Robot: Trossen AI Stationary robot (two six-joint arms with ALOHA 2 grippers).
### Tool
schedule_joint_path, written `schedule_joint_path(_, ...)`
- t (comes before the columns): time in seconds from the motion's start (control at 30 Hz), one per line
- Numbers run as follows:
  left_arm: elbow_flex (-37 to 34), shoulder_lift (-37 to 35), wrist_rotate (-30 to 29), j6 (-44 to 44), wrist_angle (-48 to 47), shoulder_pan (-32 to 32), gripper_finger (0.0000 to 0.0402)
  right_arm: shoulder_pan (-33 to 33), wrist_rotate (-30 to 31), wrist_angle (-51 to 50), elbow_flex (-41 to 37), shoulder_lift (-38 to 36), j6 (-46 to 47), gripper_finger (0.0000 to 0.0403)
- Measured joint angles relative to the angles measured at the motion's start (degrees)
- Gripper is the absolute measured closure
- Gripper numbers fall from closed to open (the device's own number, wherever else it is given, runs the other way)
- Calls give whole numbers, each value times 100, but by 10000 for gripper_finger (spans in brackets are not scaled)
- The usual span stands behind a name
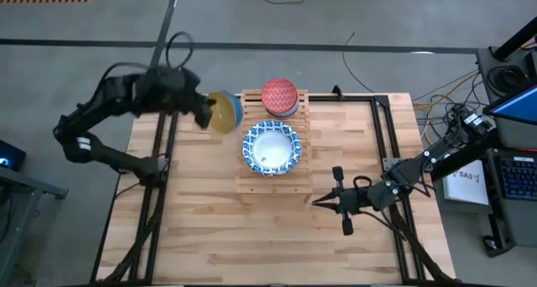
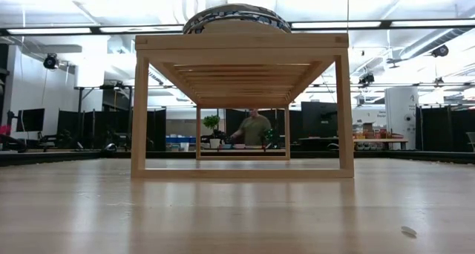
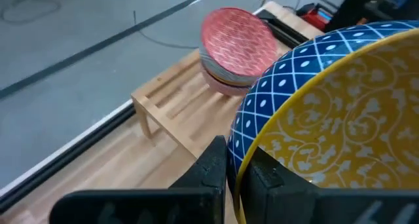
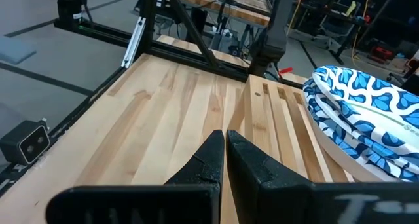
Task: Place and stack bowls onto a shelf
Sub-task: Stack the yellow bowl on top of the red bowl on the shelf
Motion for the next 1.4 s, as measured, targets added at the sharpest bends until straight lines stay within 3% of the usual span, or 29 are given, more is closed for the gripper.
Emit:
schedule_joint_path(0.13, 388, 531, 819, 396, -42, 994, 400, 0, 0, -2, 0, 0, 0, 394)
schedule_joint_path(0.37, 1351, 1708, 1127, 1158, -495, 2148, 388, 0, 0, -49, 0, -4, 96, 394)
schedule_joint_path(0.53, 2346, 2588, 1665, 1323, -664, 2533, 397, 0, 2, -132, 0, -7, 101, 394)
schedule_joint_path(0.73, 3613, 3484, 1701, 1526, -931, 2594, 396, 0, 2, -157, 0, -9, 101, 394)
schedule_joint_path(1.0, 3018, 3484, 2043, 1495, -504, 2590, 397, -2, 11, -306, 0, -60, 155, 394)
schedule_joint_path(1.4, 2976, 3506, 2348, 1260, 225, 2058, 396, -2, 12, -385, 0, -83, 155, 394)
